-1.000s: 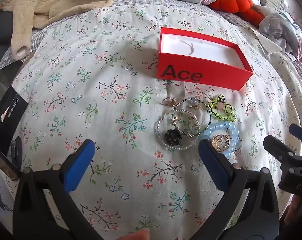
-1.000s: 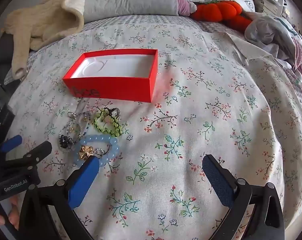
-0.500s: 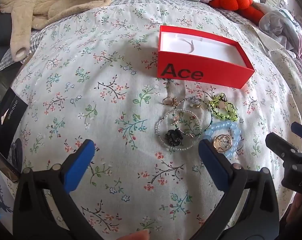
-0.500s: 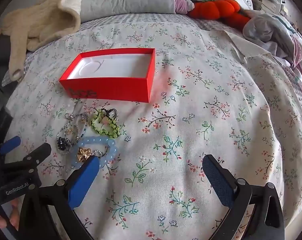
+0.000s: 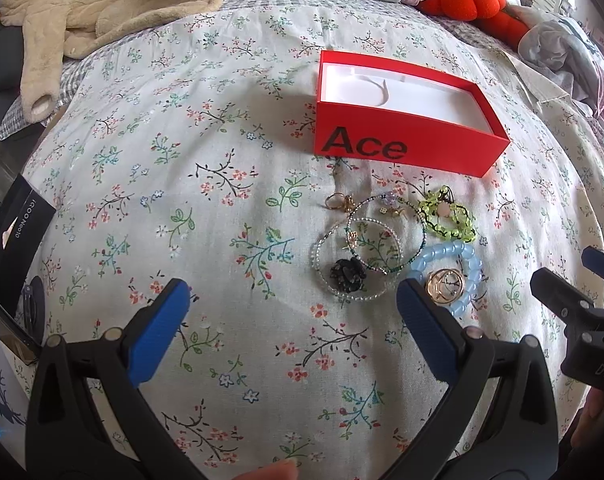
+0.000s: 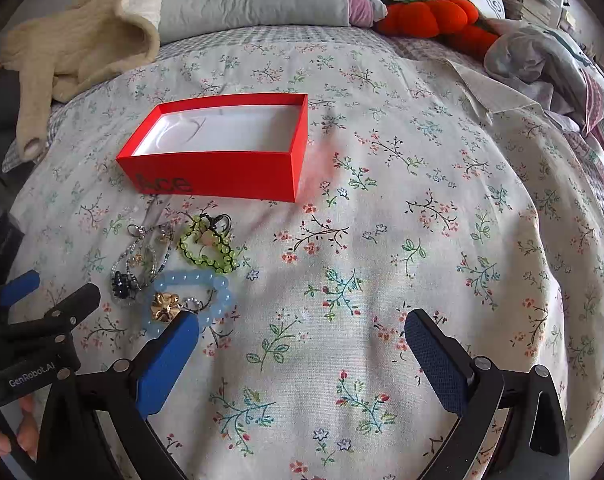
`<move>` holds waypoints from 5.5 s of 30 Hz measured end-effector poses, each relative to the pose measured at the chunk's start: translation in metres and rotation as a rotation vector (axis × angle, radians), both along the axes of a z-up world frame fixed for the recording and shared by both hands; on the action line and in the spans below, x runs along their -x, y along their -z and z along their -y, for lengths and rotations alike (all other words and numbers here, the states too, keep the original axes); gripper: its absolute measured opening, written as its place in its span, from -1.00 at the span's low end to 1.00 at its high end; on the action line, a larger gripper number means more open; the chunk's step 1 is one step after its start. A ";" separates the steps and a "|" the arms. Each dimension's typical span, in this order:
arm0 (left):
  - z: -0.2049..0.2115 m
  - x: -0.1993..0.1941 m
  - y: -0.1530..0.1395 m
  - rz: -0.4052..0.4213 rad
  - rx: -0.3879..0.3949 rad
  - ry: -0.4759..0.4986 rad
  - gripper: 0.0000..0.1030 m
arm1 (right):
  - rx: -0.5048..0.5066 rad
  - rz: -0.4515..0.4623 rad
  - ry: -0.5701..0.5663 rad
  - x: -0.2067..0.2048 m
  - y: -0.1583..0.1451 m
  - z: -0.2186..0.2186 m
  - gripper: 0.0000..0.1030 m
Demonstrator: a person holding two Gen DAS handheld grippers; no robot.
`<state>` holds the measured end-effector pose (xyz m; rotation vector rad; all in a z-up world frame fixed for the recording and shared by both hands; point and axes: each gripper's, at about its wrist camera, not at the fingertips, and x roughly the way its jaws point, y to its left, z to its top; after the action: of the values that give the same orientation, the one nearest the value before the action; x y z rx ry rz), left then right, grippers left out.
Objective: Organize jewelry
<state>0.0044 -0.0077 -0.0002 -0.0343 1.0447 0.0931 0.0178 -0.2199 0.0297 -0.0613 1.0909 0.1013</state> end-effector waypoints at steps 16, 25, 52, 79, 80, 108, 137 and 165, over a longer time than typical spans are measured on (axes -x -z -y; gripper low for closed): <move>-0.001 0.000 -0.001 0.002 0.003 -0.002 1.00 | 0.013 0.007 -0.001 -0.001 0.000 -0.002 1.00; -0.002 0.000 -0.004 0.014 0.010 -0.003 1.00 | 0.013 0.014 0.002 0.000 -0.002 -0.002 1.00; -0.006 0.002 -0.012 0.036 0.011 0.003 1.00 | 0.017 0.018 0.003 0.000 -0.002 -0.003 1.00; -0.041 -0.028 -0.004 -0.044 0.159 0.066 0.95 | -0.246 -0.111 -0.092 -0.052 0.012 -0.002 0.60; -0.042 -0.030 -0.002 -0.054 0.176 0.064 0.93 | -0.258 -0.121 -0.100 -0.056 0.016 -0.004 0.45; -0.033 -0.070 0.028 -0.149 0.489 0.163 -0.37 | -0.333 -0.121 -0.172 -0.083 0.036 -0.016 -0.86; -0.010 -0.078 0.018 -0.113 0.448 0.208 -0.93 | -0.357 -0.093 -0.148 -0.081 0.016 -0.002 -0.86; -0.007 -0.082 0.033 -0.154 0.375 0.151 -0.60 | -0.381 -0.092 -0.136 -0.072 0.009 0.000 -0.86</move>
<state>0.0862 -0.0011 -0.0330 -0.2916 1.2041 -0.2417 0.0898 -0.2196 0.0212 0.2136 1.1423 0.4351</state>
